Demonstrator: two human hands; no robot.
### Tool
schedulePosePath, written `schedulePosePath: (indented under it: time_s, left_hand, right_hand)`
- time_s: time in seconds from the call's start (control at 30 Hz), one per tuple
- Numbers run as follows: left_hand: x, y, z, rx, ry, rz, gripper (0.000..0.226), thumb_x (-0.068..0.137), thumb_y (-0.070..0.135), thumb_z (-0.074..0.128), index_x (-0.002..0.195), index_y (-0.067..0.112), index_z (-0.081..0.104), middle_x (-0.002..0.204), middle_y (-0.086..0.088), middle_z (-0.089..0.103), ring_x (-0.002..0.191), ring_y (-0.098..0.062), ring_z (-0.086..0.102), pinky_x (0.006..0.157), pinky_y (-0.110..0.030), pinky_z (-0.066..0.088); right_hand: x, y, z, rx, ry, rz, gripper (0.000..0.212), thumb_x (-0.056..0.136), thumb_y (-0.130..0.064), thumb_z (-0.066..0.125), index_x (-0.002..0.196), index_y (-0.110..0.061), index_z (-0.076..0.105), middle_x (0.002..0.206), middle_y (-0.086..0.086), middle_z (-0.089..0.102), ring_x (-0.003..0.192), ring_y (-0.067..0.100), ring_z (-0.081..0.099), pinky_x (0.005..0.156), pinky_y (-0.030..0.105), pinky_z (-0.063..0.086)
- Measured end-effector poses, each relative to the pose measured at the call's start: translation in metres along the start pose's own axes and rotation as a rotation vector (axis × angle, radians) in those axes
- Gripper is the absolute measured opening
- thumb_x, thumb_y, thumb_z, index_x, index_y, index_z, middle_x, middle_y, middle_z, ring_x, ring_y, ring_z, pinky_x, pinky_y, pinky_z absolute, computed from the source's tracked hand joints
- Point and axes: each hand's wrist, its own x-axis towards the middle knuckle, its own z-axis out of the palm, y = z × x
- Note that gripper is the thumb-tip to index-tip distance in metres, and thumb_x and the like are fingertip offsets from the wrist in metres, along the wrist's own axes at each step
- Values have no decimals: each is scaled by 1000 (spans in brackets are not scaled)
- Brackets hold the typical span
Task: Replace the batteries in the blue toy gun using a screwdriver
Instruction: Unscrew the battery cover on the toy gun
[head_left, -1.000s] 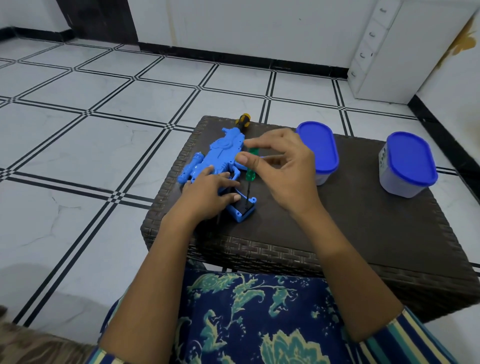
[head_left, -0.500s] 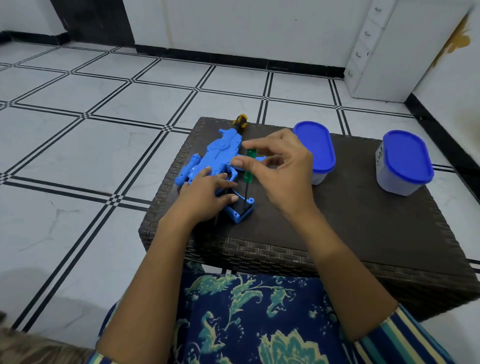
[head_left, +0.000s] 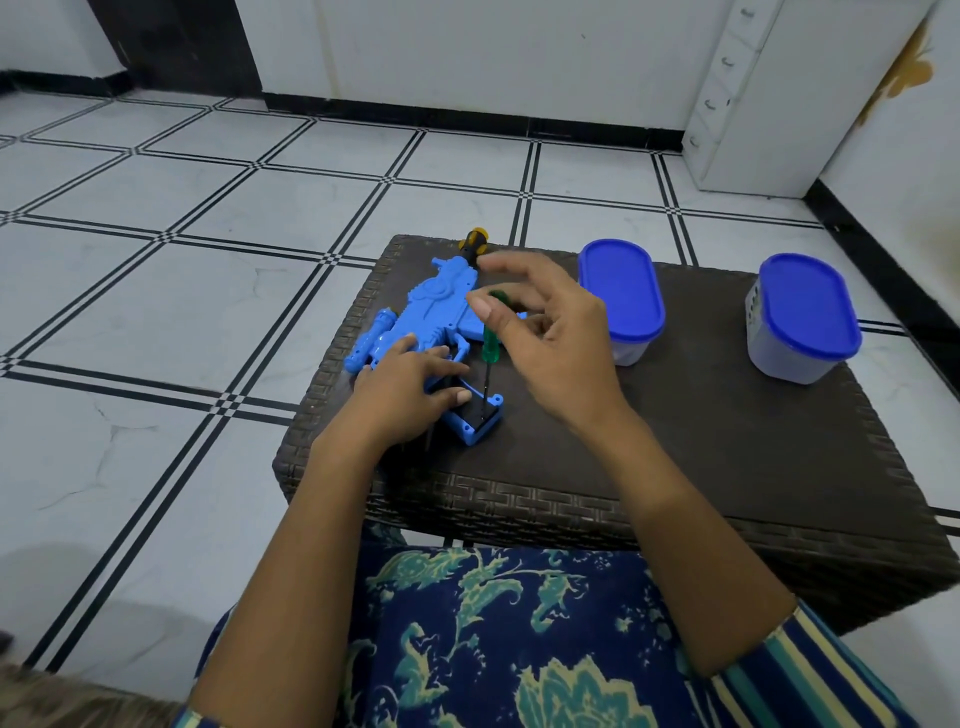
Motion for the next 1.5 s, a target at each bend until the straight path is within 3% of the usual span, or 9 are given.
schedulePosePath:
  time_s: [0.13,0.2,0.3,0.47,0.8,1.03,1.2,1.33,1.5]
  left_hand:
    - [0,0,0,3,-5,2,41,89,41,64,129,37,59,152,10,40,150,-18,10,114,-57,22]
    - [0,1,0,6,-5,5,41,89,40,64,129,36,59,153,10,40,150,-18,11,114,-57,23]
    - [-1,2,0,-4,-5,7,41,89,40,64,130,35,59,153,8,40,150,-18,11,115,-54,22]
    - [-1,3,-1,-14,-8,1,41,89,38,64,130,34,59,153,7,39,150,-18,10,116,-52,21]
    - [0,3,-1,-13,-6,-4,41,89,38,65,130,34,60,153,8,40,149,-18,11,116,-53,21]
    - [0,1,-1,-3,-13,-2,41,89,39,65,130,35,59,152,8,40,149,-19,11,116,-53,22]
    - [1,2,-2,-8,-13,-4,40,89,38,65,129,34,60,153,8,40,150,-18,11,115,-53,23]
    - [-1,3,-1,-2,-15,-3,41,90,38,64,130,34,60,154,8,38,150,-18,10,116,-51,22]
    - [0,3,-2,-8,-13,1,41,89,38,65,129,33,60,152,6,41,150,-19,11,116,-52,22]
  right_hand:
    - [0,3,-2,51,-64,64,18,95,-15,54,107,-9,67,101,4,74,99,15,69,83,45,55]
    - [0,3,-2,29,-64,49,22,96,-18,52,102,-10,71,108,4,72,109,16,64,89,39,53]
    - [1,1,0,-79,-5,-28,17,90,-29,65,93,-17,76,103,-7,59,109,16,53,74,15,50]
    - [4,3,-2,-134,66,-94,24,77,-21,81,100,-13,78,82,-10,46,77,1,50,64,10,42]
    - [2,1,-3,21,-57,58,26,90,-11,68,115,-11,71,113,-3,71,107,7,66,89,32,58]
    - [3,1,-2,-92,75,-63,15,82,-14,77,97,-13,77,92,-2,69,81,3,64,67,14,50]
    - [2,0,-5,-68,-11,12,24,93,-9,57,107,-15,76,102,-6,75,84,17,71,71,35,58]
    - [-2,-2,2,-16,14,24,17,81,-24,79,96,-19,74,94,-10,74,77,16,69,60,26,55]
    - [1,2,1,-17,-7,50,23,91,-13,65,113,-20,63,96,-6,74,85,16,70,65,32,56]
